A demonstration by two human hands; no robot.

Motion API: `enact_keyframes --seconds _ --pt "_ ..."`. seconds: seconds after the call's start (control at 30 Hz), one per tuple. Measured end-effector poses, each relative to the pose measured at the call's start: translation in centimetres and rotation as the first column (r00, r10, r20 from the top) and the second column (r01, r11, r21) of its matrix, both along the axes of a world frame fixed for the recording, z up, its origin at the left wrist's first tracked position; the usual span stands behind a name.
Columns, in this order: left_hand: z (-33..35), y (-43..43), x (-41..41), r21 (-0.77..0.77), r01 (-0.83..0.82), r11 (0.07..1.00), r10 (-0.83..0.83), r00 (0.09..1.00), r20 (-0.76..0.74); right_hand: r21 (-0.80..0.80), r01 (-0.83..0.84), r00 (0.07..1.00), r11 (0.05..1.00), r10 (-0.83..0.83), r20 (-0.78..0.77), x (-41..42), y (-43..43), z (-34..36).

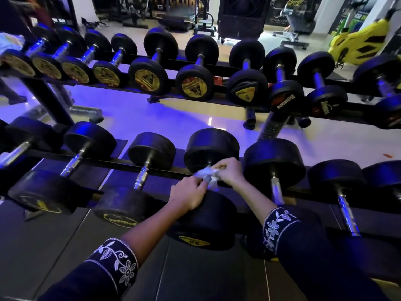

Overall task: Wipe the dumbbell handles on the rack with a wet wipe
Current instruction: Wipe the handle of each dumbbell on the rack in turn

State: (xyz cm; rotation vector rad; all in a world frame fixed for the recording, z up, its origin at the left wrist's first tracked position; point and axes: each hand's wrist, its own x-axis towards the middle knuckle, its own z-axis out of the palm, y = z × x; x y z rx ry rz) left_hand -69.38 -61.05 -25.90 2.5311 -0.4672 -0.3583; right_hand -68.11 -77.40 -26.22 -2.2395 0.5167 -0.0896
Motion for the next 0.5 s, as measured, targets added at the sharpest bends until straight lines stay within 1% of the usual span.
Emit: enact_keyframes --seconds 0.03,0.07,0.17,0.27,0.3,0.33,0.37,0.43,0.47,0.5 --pt "0.0 0.0 0.0 -0.004 -0.001 1.000 0.001 1.000 -0.002 -0.038 0.038 0.998 0.999 -0.036 0.041 0.5 0.0 0.1" --pt "-0.1 0.0 0.0 -0.007 0.000 1.000 0.000 1.000 -0.001 -0.068 0.023 0.999 0.997 -0.020 0.041 0.7 0.3 0.2" --pt "-0.3 0.1 0.0 -0.002 0.001 1.000 -0.001 1.000 0.001 -0.110 -0.129 0.990 0.986 0.122 -0.063 0.0 1.7 -0.5" --pt "0.0 0.1 0.0 0.005 0.009 1.000 -0.009 1.000 0.007 -0.114 -0.285 0.941 0.952 0.256 -0.220 -1.1 2.0 -0.8" --pt "0.1 0.1 -0.1 0.009 0.012 1.000 -0.012 1.000 0.004 -0.089 -0.282 0.938 0.955 0.255 -0.235 -1.2 1.7 -0.7" --pt "0.1 0.1 -0.1 0.009 0.012 1.000 -0.012 1.000 0.005 -0.070 -0.244 0.952 0.967 0.225 -0.208 -1.1 1.5 -0.6" --pt "0.1 0.0 -0.1 0.006 0.010 1.000 -0.010 1.000 0.005 -0.060 -0.171 0.976 0.984 0.160 -0.148 -0.7 1.2 -0.4" --pt "0.1 0.0 -0.1 0.001 0.006 1.000 -0.006 1.000 0.008 -0.105 -0.027 1.000 0.994 0.027 0.005 0.5 0.9 -0.3" --pt "0.1 0.1 -0.1 -0.001 0.005 1.000 -0.005 1.000 0.007 -0.139 0.006 0.999 0.990 0.000 0.041 0.8 1.0 -0.2" --pt "0.1 0.1 -0.1 0.000 0.003 1.000 -0.003 1.000 0.002 -0.149 0.017 0.999 0.989 -0.012 0.034 1.1 1.1 -0.4"
